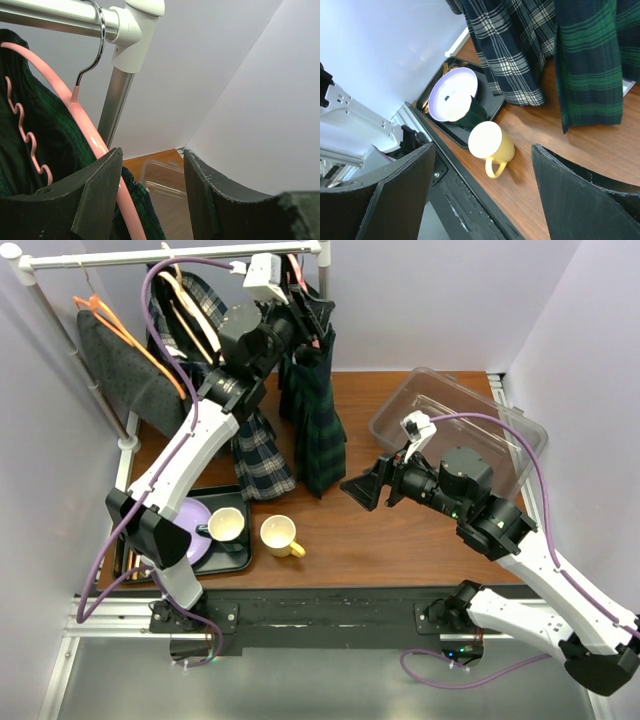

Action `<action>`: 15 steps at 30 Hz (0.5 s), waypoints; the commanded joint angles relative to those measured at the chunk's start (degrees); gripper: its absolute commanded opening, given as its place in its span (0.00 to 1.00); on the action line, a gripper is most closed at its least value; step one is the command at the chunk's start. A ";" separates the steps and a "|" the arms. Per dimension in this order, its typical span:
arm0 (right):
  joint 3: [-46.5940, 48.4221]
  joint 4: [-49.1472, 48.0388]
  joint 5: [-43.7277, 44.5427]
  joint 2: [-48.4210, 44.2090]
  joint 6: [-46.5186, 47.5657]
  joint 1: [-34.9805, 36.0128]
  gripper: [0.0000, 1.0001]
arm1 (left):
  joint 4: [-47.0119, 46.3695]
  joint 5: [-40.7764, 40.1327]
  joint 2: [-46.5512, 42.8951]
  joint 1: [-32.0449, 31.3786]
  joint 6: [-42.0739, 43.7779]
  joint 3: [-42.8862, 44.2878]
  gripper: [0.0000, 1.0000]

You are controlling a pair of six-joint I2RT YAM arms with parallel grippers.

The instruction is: Remove the skirt from the hanger

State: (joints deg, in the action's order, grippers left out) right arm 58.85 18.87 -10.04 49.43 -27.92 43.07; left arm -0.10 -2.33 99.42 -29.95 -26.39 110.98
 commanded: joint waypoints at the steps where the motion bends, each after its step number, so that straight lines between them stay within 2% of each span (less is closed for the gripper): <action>1: 0.39 -0.86 0.29 -0.39 1.38 0.00 0.82 | -1.04 -0.22 -1.86 1.21 0.90 -0.85 0.57; 15: 0.30 -0.94 0.46 -0.30 1.38 -0.09 0.83 | -0.25 -0.22 -6.77 4.20 -0.85 -2.34 0.57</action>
State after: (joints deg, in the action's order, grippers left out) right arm 58.85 18.90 -10.04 49.47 -27.38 43.07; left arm 0.58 -2.02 96.31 -27.51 -26.30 109.69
